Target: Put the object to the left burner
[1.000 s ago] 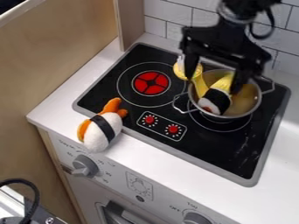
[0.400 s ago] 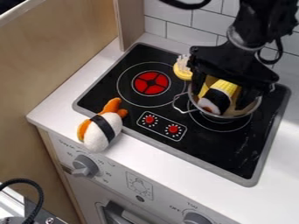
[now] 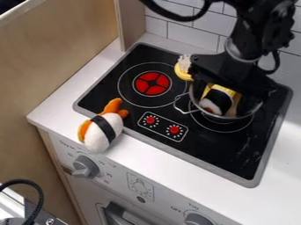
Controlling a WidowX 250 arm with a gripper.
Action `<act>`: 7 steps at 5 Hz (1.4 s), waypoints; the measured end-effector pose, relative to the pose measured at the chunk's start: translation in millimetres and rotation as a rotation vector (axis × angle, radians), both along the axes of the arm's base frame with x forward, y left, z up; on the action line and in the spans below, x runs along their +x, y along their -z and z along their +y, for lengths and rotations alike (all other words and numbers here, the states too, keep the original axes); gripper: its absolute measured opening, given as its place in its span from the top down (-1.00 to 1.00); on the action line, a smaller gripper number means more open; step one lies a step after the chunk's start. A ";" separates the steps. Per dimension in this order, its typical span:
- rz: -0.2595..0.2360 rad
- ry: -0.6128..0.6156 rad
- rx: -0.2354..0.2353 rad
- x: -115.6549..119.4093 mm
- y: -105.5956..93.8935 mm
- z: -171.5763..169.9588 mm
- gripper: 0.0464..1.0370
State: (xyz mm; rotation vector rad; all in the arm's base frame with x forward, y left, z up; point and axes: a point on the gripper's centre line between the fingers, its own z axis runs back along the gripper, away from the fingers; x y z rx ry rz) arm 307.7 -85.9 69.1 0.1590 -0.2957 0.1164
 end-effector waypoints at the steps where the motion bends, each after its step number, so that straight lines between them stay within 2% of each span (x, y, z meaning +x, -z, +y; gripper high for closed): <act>1: -0.020 0.006 -0.009 4.7 1.0 3.9 -0.92; 2: -0.025 0.007 -0.011 8.0 5.6 6.0 -0.83; 3: -0.004 0.009 -0.012 7.4 5.8 9.4 -0.34; 4: 0.019 0.012 -0.012 8.0 2.0 11.1 0.03; 5: 0.044 0.009 -0.012 11.1 -6.6 13.6 0.12; 7: 0.103 0.024 0.008 17.7 -27.4 27.3 0.13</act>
